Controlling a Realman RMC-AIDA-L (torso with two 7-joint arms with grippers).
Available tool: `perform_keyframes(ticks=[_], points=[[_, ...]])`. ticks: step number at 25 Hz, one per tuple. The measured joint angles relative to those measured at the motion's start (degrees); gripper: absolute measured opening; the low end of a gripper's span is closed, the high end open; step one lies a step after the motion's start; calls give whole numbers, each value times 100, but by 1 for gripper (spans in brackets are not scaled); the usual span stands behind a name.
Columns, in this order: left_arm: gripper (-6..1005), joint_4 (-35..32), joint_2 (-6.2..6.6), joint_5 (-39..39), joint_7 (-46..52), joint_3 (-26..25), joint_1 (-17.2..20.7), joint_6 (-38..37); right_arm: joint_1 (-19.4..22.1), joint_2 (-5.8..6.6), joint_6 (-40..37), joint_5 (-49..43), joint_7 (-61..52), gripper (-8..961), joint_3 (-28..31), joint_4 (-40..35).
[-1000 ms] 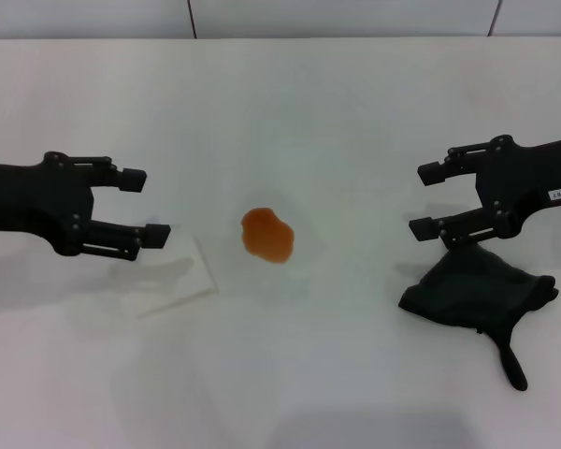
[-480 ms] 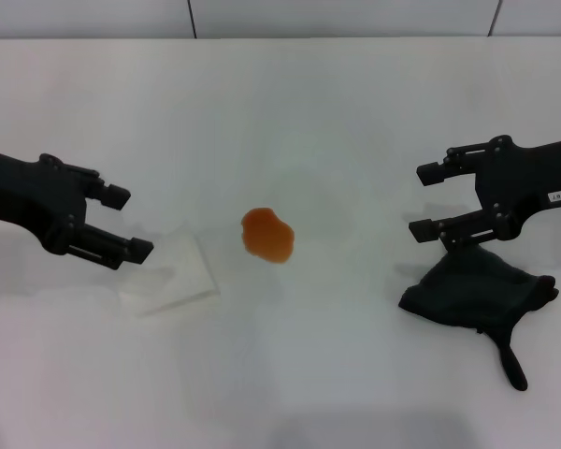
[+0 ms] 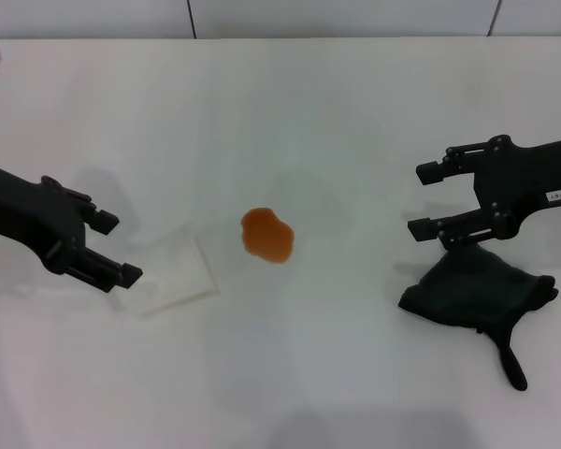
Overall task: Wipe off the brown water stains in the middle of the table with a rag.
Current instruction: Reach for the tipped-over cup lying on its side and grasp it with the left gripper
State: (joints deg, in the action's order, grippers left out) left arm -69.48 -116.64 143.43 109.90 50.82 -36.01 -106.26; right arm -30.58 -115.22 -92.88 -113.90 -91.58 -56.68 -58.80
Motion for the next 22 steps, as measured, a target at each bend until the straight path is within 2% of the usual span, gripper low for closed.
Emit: perform_keyframes(ticks=[7, 22], points=[[875, -4, -156, 199, -74, 49, 31, 196, -14, -1, 20, 0, 0, 782, -35, 1], [874, 245, -213, 258, -267, 379, 130, 744, 2, 0, 25, 0, 0, 782, -36, 7]])
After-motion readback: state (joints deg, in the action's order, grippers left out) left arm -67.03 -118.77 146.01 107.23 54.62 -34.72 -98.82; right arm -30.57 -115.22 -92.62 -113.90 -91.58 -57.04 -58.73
